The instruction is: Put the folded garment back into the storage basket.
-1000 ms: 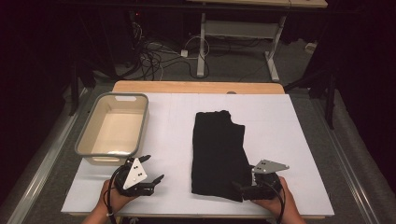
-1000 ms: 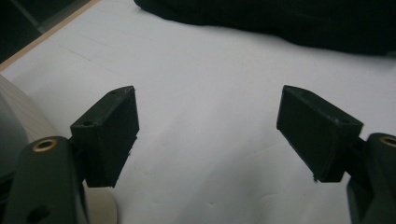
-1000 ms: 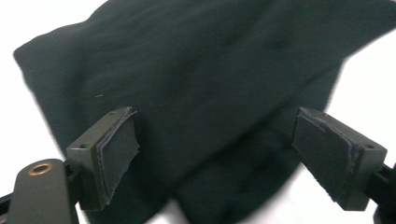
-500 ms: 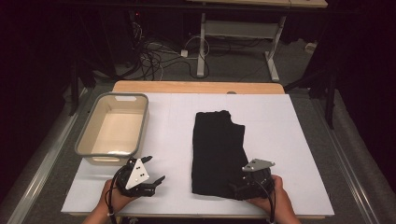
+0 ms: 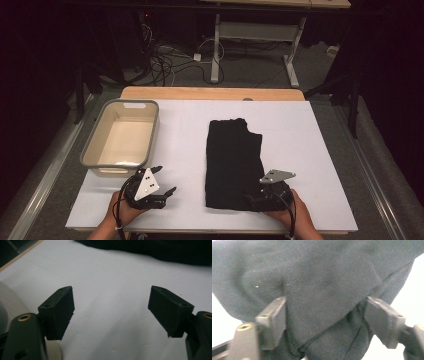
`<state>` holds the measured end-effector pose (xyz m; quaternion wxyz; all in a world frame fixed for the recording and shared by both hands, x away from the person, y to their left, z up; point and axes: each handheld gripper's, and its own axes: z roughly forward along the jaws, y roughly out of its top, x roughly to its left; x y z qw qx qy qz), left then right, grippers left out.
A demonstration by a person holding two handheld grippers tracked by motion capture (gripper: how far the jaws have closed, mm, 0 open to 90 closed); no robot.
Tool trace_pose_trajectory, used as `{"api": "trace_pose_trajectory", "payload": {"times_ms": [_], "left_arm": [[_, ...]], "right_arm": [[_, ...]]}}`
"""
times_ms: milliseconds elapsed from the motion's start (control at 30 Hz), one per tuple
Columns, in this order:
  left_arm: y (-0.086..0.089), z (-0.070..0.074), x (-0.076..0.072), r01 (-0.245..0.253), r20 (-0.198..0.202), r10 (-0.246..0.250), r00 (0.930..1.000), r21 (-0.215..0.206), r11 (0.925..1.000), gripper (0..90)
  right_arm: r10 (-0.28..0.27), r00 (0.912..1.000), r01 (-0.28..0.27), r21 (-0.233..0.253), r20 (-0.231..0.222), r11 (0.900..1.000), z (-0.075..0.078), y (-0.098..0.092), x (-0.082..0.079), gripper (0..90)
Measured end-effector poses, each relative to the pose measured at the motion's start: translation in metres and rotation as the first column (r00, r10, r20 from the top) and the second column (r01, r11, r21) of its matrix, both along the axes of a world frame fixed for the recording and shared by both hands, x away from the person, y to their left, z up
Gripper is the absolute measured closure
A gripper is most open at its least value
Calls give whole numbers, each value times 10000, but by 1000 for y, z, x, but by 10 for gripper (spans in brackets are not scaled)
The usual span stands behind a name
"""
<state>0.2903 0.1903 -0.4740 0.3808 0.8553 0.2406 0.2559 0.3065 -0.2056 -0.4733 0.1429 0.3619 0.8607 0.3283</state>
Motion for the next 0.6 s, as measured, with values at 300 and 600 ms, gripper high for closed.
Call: {"api": "trace_pose_trajectory", "payload": {"times_ms": [300, 600], "left_arm": [[-4, -3, 0, 85, -46, -84, 10000, 191, 9998, 206], [-5, 0, -1, 96, -138, -96, 9999, -54, 9999, 210]], "right_arm": [[646, 9972, -654, 196, 390, 9977, 1, 1, -1, 680], [827, 9955, -839, 225, 468, 9962, 1, -1, -1, 703]]}}
